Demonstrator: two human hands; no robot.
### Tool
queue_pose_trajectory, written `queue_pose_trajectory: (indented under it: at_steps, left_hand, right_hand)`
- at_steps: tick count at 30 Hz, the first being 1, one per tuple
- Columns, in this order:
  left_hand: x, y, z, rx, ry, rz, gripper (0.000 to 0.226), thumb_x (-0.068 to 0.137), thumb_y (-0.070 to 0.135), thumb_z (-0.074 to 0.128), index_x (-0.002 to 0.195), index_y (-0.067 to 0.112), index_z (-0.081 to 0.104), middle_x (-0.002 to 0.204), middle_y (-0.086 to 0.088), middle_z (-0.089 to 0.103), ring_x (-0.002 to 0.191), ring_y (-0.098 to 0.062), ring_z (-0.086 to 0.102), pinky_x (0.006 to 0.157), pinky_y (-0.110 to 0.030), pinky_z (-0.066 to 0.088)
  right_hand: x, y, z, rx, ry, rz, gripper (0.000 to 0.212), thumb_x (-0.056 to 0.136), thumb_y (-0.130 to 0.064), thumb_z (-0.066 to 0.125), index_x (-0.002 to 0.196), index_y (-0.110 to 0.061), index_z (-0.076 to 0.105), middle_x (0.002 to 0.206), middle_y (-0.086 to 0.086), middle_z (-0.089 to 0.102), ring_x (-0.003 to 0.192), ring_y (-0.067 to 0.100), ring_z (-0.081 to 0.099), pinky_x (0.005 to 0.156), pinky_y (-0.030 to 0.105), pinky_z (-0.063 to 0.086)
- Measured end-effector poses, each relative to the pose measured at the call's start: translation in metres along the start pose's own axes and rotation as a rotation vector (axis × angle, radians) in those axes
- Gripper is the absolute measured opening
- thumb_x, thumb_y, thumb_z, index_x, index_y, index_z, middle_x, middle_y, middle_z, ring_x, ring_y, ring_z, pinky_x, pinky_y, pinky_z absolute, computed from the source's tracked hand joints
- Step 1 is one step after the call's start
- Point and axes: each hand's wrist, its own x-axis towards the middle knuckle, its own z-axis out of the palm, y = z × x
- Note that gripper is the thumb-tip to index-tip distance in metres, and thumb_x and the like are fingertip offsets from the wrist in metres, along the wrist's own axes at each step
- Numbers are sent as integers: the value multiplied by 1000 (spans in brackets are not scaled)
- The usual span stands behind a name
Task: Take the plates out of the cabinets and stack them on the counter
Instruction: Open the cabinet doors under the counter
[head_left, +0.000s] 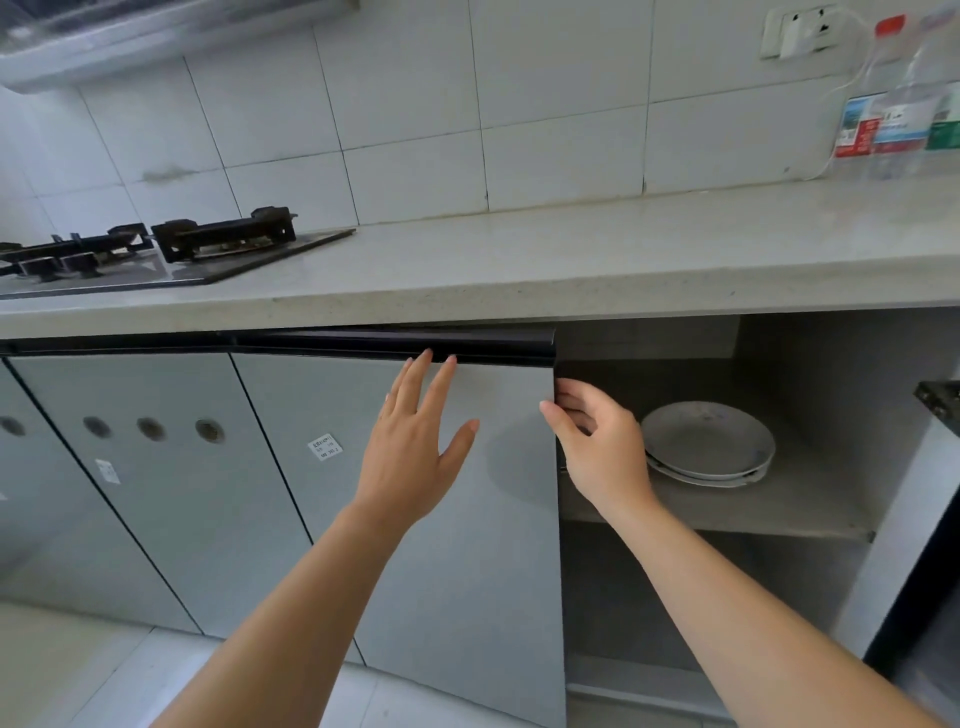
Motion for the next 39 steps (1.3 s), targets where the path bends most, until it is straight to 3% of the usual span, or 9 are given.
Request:
queue_pose_trajectory:
  at_steps: [5,9,15,18,24,27,32,39]
  left_hand:
    - [-12,6,-10,-44,13,-26,62,92,43,46,146,28,21,156,3,14,143,-18,17,109,-32,26]
    - [-25,12,-22,-74,35,-68,57,92,42,44,145,27,25,155,5,17,141,-17,23,106,-27,25]
    - [-41,14,-38,-18,-7,-79,58,93,44,40,145,33,20,156,11,13,142,-13,21,105,-26,22]
    - [-47,14,-44,-46,-11,-85,56,93,45,39,145,33,22,155,12,16,141,-10,21,106,-23,21]
    - [-56,29,-64,-138,159,-105,58,89,53,31,143,34,23,150,15,26,134,4,21,106,-22,23]
    - [-52,40,-73,-101,129,-49,59,88,54,29,143,35,23,151,15,25,137,2,21,105,-16,17]
    - [-48,41,-69,-106,49,-35,52,91,55,22,140,39,30,149,17,27,141,1,14,108,-21,18]
    - [-48,41,-63,-94,95,-66,49,92,52,21,135,36,37,145,15,34,129,12,19,99,-4,13]
  right_hand:
    - [-19,-8,-1,50,-18,-3,30,87,-24,63,116,-18,62,95,-21,62,86,-18,57,70,0,44]
    - [-36,-12,-4,103,-56,-8,27,85,-25,65,112,-20,64,98,-19,66,91,-8,61,74,6,48]
    - [-52,-19,-11,183,-176,-27,24,84,-21,66,104,-34,63,100,-22,66,95,-7,63,77,9,50]
    - [-62,-19,-8,219,-206,-26,30,84,-20,65,113,-26,64,106,-21,67,99,-6,62,76,8,50]
    - [-74,-24,-6,356,-297,-19,30,82,-15,65,104,-35,63,101,-27,69,97,-6,64,76,8,49]
    - [-79,-28,-4,371,-322,-17,29,79,-20,66,100,-40,62,95,-34,67,94,-8,64,71,6,48]
    - [-86,-32,-3,403,-346,-40,33,74,-31,63,105,-39,61,101,-31,67,97,-7,64,75,7,49]
    - [-85,-32,-8,422,-389,-69,37,75,-32,62,110,-41,58,107,-32,65,103,-5,62,78,9,49]
